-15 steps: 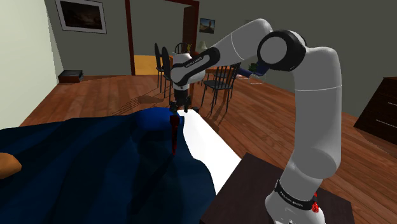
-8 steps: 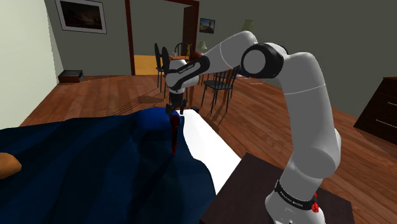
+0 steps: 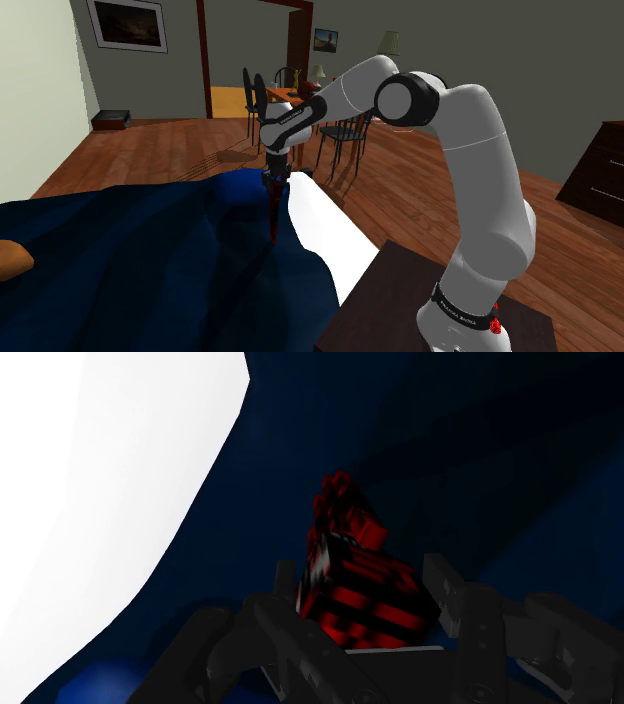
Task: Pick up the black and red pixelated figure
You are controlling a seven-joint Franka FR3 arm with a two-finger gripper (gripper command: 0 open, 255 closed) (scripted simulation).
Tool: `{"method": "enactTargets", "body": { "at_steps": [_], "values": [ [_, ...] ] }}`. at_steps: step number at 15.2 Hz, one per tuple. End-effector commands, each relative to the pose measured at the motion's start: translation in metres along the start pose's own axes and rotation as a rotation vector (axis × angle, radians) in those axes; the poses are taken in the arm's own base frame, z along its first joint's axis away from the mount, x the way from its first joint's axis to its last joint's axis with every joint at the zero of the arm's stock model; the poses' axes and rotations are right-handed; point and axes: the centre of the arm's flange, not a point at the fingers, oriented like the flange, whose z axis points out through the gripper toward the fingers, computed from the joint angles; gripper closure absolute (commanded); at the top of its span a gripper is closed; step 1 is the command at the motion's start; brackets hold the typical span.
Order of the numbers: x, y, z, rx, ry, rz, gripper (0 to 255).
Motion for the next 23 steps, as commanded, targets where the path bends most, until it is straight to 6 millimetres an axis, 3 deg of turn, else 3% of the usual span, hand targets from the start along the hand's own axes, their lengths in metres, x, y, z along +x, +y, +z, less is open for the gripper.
{"method": "enactTargets", "body": {
  "at_steps": [1, 8, 23],
  "values": [
    [0.0, 0.0, 0.001, 0.0, 0.0, 0.0, 255],
    [0.0, 0.0, 0.001, 0.0, -0.001, 0.0, 255],
    [-0.002, 0.0, -0.078, 0.0, -0.001, 0.0, 255]
  ]
}}
